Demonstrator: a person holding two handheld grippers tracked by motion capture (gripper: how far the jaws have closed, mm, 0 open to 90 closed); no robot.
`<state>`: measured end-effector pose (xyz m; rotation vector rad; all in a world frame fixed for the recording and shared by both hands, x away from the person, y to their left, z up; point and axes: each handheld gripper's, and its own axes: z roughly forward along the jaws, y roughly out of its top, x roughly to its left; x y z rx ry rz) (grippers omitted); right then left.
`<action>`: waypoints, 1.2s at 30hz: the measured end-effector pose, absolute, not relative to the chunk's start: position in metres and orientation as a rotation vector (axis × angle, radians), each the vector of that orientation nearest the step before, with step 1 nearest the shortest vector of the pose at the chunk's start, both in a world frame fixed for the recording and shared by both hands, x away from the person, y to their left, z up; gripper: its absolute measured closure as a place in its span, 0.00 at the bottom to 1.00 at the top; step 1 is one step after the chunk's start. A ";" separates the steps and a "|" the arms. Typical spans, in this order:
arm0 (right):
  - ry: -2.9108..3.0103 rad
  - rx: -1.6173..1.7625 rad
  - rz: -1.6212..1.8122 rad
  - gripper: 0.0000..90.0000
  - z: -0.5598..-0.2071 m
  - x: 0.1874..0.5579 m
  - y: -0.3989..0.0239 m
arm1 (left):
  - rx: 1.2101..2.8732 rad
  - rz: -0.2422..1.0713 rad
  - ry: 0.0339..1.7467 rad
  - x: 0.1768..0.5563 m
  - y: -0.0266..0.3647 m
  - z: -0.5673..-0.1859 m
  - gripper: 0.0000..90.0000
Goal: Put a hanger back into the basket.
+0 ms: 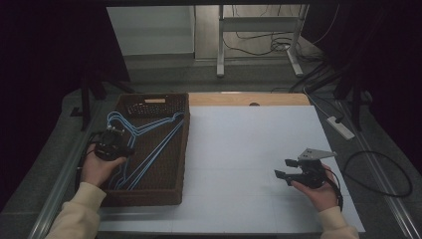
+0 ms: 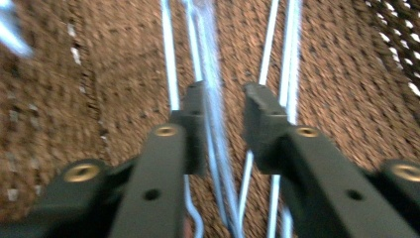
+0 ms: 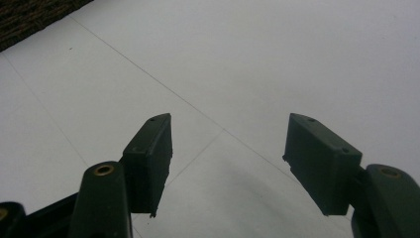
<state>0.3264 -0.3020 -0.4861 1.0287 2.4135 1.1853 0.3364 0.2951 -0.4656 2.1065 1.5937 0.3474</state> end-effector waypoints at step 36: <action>2.385 1.020 1.242 0.38 -0.481 0.305 -0.300 | 1.820 0.412 0.980 0.236 0.234 -0.428 0.41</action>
